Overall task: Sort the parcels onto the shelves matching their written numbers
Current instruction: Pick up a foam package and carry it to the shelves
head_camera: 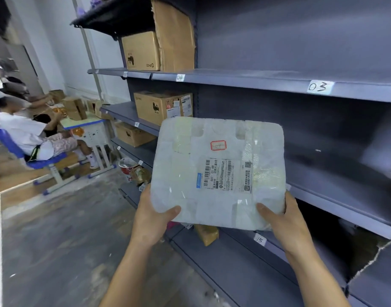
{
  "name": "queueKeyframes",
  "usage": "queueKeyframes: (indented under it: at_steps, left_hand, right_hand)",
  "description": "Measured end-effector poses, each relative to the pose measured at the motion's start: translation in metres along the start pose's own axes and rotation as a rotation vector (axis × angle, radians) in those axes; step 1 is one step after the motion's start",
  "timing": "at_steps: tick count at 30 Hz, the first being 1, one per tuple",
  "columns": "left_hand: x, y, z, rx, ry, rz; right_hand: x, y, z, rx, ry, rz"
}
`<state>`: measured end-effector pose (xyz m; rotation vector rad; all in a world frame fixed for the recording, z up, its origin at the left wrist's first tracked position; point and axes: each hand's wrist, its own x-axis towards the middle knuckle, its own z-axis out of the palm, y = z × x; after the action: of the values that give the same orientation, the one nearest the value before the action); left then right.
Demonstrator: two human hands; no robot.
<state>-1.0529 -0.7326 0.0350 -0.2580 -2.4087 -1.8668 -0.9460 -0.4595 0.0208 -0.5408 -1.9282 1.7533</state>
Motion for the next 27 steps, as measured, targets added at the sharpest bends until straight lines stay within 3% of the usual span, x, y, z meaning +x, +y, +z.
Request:
queueKeyframes:
  at_steps: [7,14,27]
  left_hand:
    - [0.073,-0.019,-0.010,0.012,0.011,-0.021]
    - [0.167,-0.043,-0.033,-0.084,-0.115,0.047]
    - [0.323,-0.058,-0.054,-0.050,-0.343,0.106]
  right_hand:
    - [0.048,-0.009,0.046,-0.054,0.027,0.011]
    - [0.086,-0.017,0.116,-0.056,0.126,-0.010]
    - [0.130,-0.039,0.209,-0.194,0.395,0.040]
